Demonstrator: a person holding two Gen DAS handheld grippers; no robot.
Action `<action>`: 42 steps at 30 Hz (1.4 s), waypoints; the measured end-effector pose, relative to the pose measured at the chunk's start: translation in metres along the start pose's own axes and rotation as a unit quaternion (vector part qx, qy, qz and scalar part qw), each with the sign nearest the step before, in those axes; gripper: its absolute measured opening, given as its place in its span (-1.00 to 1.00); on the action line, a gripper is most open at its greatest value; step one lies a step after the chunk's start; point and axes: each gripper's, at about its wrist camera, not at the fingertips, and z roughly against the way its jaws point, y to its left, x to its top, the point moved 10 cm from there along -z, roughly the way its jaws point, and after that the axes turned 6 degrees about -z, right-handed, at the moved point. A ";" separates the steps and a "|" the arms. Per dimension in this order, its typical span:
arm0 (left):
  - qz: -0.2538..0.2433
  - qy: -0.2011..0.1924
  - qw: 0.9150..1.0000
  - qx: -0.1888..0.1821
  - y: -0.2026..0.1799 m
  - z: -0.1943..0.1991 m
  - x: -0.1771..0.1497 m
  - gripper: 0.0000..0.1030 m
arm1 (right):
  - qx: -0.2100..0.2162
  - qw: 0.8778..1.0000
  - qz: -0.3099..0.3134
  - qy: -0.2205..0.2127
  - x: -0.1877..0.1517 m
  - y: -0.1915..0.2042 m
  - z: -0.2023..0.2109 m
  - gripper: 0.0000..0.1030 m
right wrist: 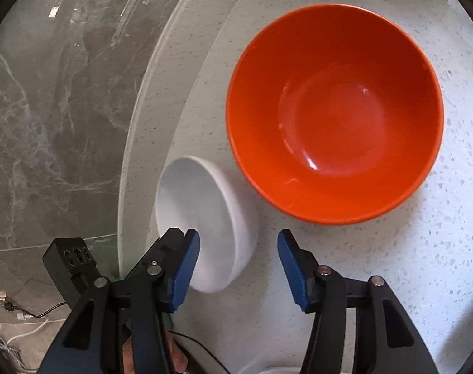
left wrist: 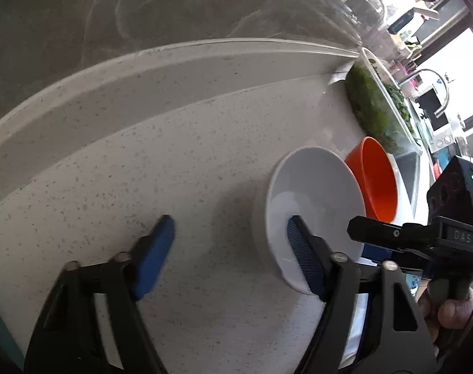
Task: Organize plates and bowls
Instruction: 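Move both grippers to the small white bowl beside the orange bowl, then close both grippers on the rim of the small white bowl, then carry the white bowl over the patterned bowl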
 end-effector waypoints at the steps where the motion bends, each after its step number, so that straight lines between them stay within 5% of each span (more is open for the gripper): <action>1: 0.008 0.000 1.000 -0.016 0.001 -0.002 0.001 -0.16 | -0.001 1.000 0.000 -0.005 0.002 -0.003 0.000 -0.05; 15: 0.009 0.016 0.999 -0.049 -0.017 -0.009 -0.004 -0.75 | 0.011 1.000 -0.010 -0.011 0.008 -0.003 -0.027 -0.46; 30: 0.038 0.037 0.997 -0.054 -0.014 -0.004 -0.021 -0.81 | 0.017 1.000 0.001 0.006 0.002 -0.003 -0.030 -0.51; 42: 0.040 0.015 0.998 -0.042 -0.045 0.044 -0.035 -0.81 | 0.054 0.998 0.021 0.027 -0.021 0.007 0.003 -0.42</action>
